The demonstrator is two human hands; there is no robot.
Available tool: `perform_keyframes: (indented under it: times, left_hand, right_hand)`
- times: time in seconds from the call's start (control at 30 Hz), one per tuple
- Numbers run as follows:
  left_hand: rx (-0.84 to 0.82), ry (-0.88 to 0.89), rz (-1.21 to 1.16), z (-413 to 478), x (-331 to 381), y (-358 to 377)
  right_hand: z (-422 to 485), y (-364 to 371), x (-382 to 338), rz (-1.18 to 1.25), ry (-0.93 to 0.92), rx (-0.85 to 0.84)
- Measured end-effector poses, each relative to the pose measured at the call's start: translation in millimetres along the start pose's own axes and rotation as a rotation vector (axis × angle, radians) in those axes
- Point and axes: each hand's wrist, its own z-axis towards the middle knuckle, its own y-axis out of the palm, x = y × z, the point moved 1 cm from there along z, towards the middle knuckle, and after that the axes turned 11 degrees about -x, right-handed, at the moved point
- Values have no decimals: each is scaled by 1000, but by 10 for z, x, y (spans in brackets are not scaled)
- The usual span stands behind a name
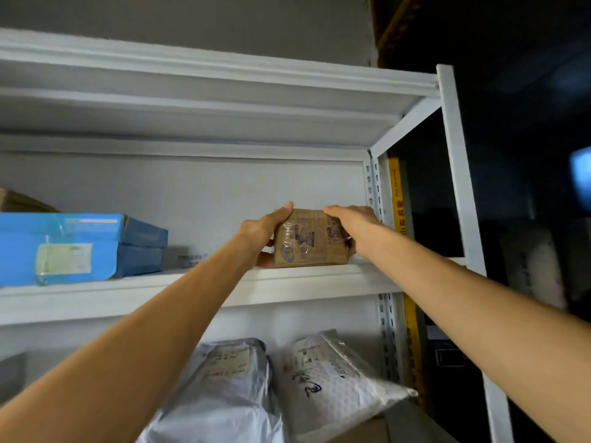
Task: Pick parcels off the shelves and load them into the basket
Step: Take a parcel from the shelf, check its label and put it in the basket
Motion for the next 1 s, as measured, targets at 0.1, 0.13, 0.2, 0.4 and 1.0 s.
perform_keyframes:
  times: [0.1, 0.13, 0.2, 0.4, 1.0]
  left_hand:
    - [21, 56, -1, -7, 40, -2]
    - [21, 82, -13, -11, 66, -16]
    - [25, 135, -62, -26, 78, -42]
    - [-6, 180, -78, -54, -45, -116]
    - [-2, 258, 58, -313, -25, -70]
  right_hand:
    - [-61, -60, -43, 90, -80, -35]
    - [-66, -75, -53, 98, -120, -30]
    - [-69, -89, -23, 73, -184, -34]
    - [-174, -73, 131, 64, -173, -178]
    - [-453, -22, 97, -339, -381, -149]
